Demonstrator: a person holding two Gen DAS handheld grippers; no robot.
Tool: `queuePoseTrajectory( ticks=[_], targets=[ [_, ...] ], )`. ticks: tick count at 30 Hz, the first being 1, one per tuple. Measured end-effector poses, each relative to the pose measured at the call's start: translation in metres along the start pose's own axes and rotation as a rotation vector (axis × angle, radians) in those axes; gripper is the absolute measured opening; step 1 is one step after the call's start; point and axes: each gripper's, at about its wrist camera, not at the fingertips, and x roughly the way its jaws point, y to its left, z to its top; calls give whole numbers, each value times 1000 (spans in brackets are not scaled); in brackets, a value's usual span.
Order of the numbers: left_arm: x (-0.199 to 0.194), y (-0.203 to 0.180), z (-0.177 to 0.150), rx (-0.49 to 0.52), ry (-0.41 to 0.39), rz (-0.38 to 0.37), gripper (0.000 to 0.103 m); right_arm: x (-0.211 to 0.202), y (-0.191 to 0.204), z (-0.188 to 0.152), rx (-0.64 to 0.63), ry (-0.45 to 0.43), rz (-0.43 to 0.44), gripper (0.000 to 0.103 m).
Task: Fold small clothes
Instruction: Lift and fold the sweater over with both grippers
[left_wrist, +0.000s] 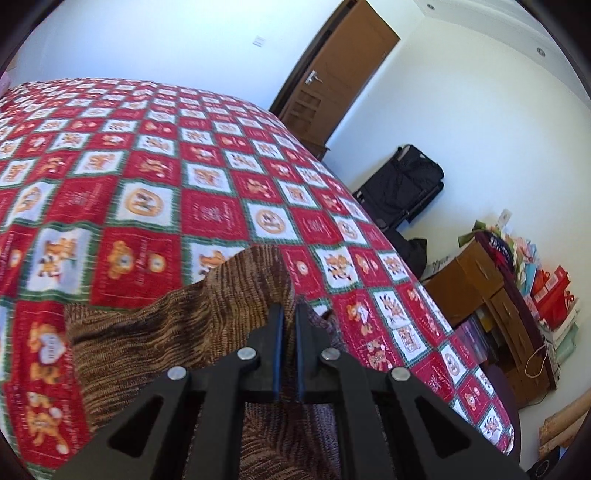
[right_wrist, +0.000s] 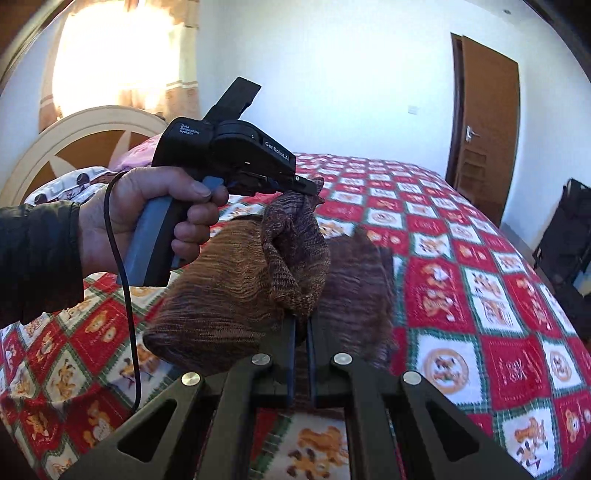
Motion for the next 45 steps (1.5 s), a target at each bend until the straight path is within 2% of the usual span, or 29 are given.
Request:
queuePoseTrajectory(
  ticks=[13,17,18,20,22,23,24,25,26,27,29,32,35,37,38,41,43,45],
  targets=[
    [44,-43,-9,72,73,-26,5,-2,-36,-36,110,95,-37,5],
    [51,-48,-14,95,85,65,8,2,-54,-41,194,141,-27,5],
    [52,-49,-15,99,95,86,16,6,-61,-42,229,169,-15,5],
    [46,-54,-18,130,102,88,24,11,-75,-46,286,207,-21,5],
    [29,-64,-21,198,57,100,39,11,-87,-50,338,240,-45,5],
    [18,-69,-22,225,34,117,59,9,-90,-49,343,239,-58,6],
    [6,-71,-25,248,-1,129,71,4,-92,-46,329,229,-82,6],
    [-6,-71,-28,263,-36,134,74,2,-94,-43,316,224,-89,7],
    [-19,-69,-34,279,-58,149,77,1,-95,-40,308,220,-85,14],
    [-26,-66,-38,288,-62,169,77,1,-96,-33,304,211,-64,36],
    [-40,-56,-52,290,-71,212,77,1,-97,-18,308,175,-21,66],
    [-55,-37,-73,261,-76,253,77,12,-88,9,257,131,46,67],
    [-67,-20,-96,201,-86,257,80,46,-75,34,205,163,72,67],
    [-71,-12,-108,171,-84,253,85,73,-70,44,202,207,84,66],
    [-70,-9,-114,165,-78,263,86,87,-71,46,202,226,75,58],
    [-65,-2,-129,166,-60,285,86,121,-76,47,226,290,36,5],
    [-63,3,-136,153,-49,282,86,124,-81,47,251,284,37,4],
    [-63,6,-140,148,-45,264,86,112,-85,45,244,255,-4,4]
  ],
)
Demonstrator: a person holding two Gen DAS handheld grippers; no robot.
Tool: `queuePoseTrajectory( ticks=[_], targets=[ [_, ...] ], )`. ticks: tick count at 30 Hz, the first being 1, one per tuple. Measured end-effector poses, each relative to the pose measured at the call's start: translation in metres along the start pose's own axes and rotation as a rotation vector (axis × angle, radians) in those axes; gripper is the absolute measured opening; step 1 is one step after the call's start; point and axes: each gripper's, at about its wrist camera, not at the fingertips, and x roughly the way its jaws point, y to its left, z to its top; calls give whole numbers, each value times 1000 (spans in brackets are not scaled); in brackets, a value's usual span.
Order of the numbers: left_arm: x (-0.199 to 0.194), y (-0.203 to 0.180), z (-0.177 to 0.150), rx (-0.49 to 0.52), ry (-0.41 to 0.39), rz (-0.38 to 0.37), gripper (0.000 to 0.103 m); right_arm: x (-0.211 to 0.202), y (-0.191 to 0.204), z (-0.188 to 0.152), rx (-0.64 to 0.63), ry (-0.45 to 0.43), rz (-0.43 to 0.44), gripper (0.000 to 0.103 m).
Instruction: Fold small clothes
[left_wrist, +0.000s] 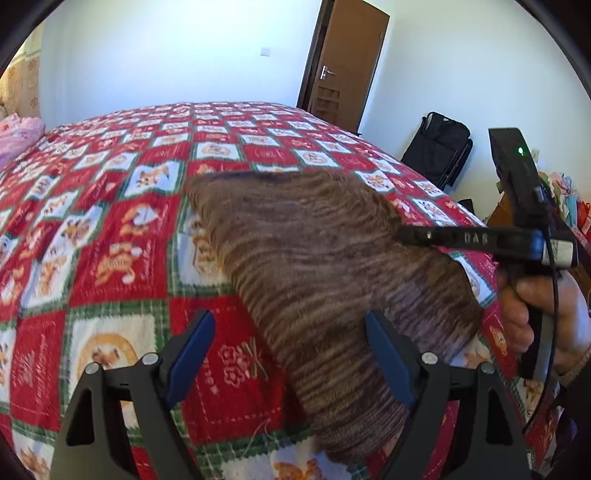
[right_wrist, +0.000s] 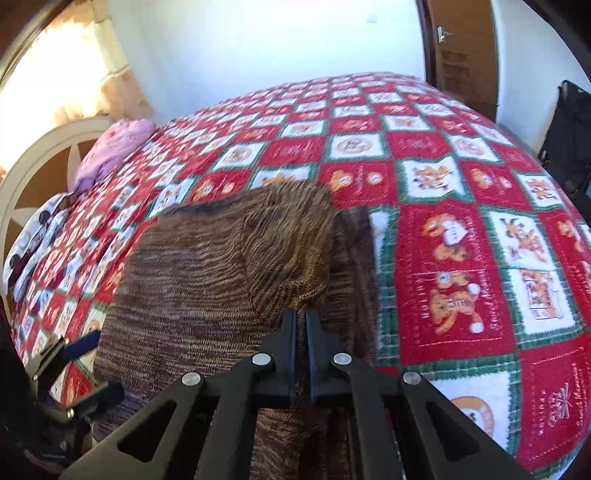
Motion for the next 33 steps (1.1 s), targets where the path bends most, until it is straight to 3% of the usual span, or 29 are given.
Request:
queuePoseTrajectory(
  ticks=[4,6,8,10,11,12,16,19,21,22,23,25,29,32,33],
  targets=[
    [1,-4,-5,33,-4,-17,87,-9,-17,-8,31,-14,-57,4],
    [5,-8,-6,55,16,-22,94,5,-23,-13,35,43,-40,4],
    [12,-13,-7,75,49,-22,95,3,-27,-14,42,28,-17,5],
    [12,-14,-9,81,55,-16,95,-7,-26,-13,47,24,-27,19],
    [12,-13,-9,77,53,-17,95,-13,-24,-14,47,18,-24,38],
    [12,-12,-9,71,55,-18,95,-24,-23,-16,51,-8,5,46],
    [10,-8,-12,44,56,-20,95,-60,-2,-37,-16,-58,69,46],
    [9,-6,-14,27,54,-22,95,-62,12,-58,-80,-17,116,44],
    [8,-6,-15,18,53,-24,95,-49,13,-72,-121,47,44,27],
    [7,-5,-16,14,56,-25,95,-39,6,-79,-119,83,-39,21],
    [7,-5,-17,10,60,-27,95,-36,-3,-81,-90,94,-46,20],
    [6,-3,-19,1,66,-35,95,-38,-17,-81,-20,99,2,20],
    [1,0,-22,-19,54,-43,99,-46,-3,-77,-76,106,-80,20],
    [-5,6,-18,-56,27,-42,99,-62,7,-66,-124,49,-140,21],
    [-5,8,-15,-67,22,-44,99,-68,14,-58,-148,12,-122,25]
  ],
)
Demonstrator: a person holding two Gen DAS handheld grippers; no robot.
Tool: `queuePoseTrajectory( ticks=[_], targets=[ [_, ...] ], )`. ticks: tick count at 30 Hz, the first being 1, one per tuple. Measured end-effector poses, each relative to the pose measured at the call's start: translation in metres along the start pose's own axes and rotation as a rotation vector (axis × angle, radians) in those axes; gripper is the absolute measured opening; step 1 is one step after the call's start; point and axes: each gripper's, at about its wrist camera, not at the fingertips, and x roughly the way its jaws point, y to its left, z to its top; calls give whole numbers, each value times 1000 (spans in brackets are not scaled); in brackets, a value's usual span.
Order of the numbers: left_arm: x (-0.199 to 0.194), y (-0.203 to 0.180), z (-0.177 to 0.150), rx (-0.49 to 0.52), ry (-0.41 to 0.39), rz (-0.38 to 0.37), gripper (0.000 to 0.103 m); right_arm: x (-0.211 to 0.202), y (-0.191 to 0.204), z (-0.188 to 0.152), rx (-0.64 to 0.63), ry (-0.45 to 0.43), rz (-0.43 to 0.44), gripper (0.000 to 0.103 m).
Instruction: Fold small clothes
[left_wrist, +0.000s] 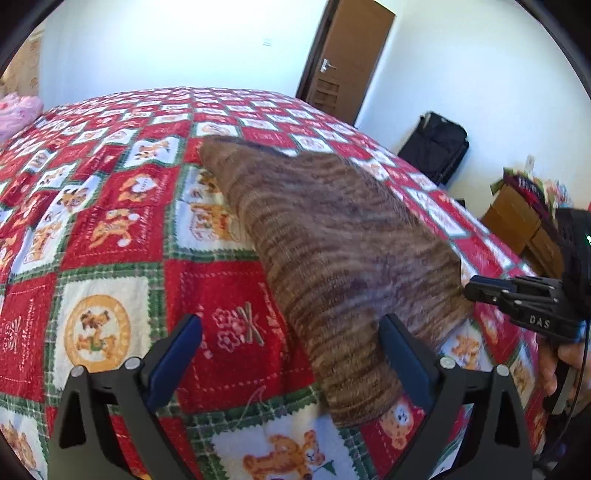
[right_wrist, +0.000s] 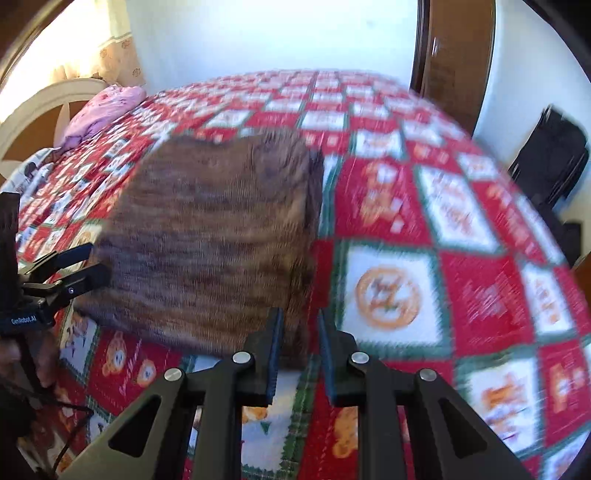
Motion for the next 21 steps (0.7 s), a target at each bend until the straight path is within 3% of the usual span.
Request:
queuePoseTrajectory(
  ticks=[3,6,10,11,13,19,21],
  targets=[
    [3,0,18,34,-19,30,99,-1,13,19,-35,-50,116,38],
    [12,0,46,71,-59,115,99,20,24,36,-24,-47,232,38],
    [41,16,80,54,-50,324,99,62,22,39,-5,30,174,38],
    [53,22,82,55,-20,332,101,73,18,36,5,63,160,38],
    [70,31,79,56,35,320,103,74,15,28,-4,33,180,39],
    [49,40,70,-17,16,207,103,59,3,30,13,22,232,41],
    [32,32,62,-29,6,176,103,49,-2,35,18,-28,224,51]
  ],
)
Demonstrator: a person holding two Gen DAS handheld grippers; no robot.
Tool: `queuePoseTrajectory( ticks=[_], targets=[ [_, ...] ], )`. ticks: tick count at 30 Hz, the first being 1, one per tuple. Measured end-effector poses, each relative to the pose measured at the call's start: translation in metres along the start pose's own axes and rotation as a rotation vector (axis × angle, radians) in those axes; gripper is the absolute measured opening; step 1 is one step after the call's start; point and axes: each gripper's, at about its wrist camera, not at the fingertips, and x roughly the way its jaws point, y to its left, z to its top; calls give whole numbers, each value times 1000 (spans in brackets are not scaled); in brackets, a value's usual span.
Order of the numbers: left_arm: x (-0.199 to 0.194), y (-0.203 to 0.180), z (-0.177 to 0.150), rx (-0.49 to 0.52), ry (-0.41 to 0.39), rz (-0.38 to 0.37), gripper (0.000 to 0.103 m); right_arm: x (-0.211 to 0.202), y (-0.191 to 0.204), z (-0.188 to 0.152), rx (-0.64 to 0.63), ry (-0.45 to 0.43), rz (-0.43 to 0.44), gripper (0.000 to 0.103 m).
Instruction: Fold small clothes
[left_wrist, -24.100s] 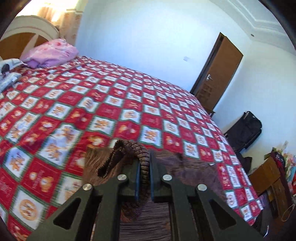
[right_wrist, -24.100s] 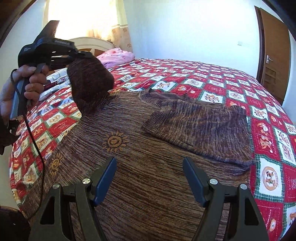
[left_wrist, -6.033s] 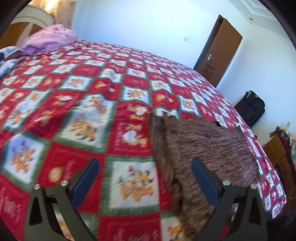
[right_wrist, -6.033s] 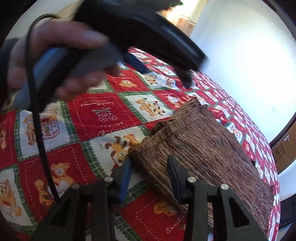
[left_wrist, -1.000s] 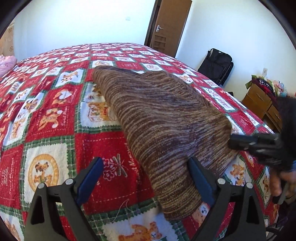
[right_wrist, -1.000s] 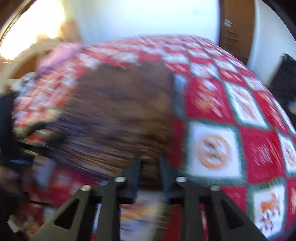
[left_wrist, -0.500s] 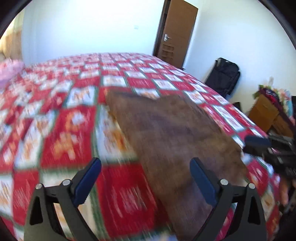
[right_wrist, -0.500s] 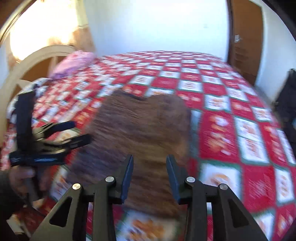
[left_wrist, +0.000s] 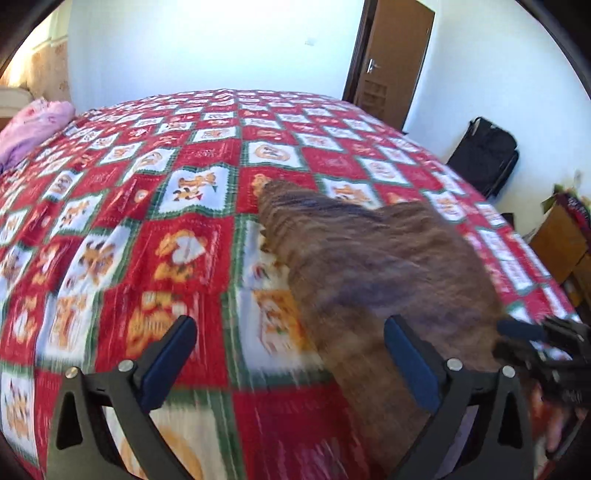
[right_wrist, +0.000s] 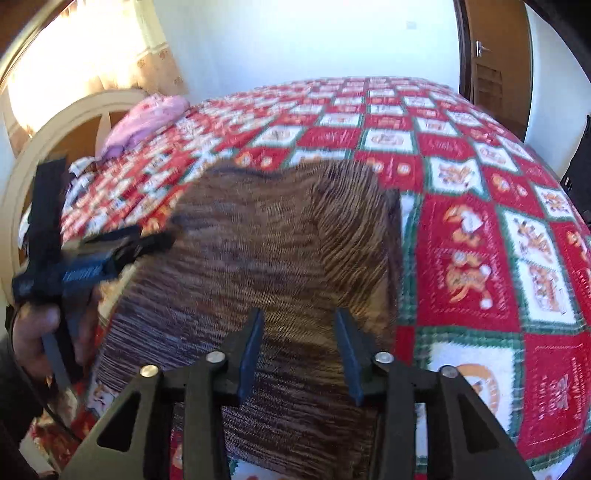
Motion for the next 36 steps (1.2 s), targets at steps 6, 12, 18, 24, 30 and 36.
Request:
queuePoseTrajectory(
  ticks=[6,12,18,24,30,36],
  targets=[
    [-30,-25,-22,26,-15,-73,103,-3,-29,21,111,-32,16,57],
    [-12,-42,-40,71,50,-57,103,15,-54,28,155,2,0,57],
    [-1,-39,-45,49,70,-71,103,37,-84,32,235,31,50,57],
    [3,-46,-48,86,81,-60,103,58,-100,39,278,22,111,57],
    [7,-48,-49,94,102,-56,103,70,-104,48,291,8,177,57],
    [9,-45,-48,81,113,-73,103,88,-98,59,304,18,228,57]
  ],
)
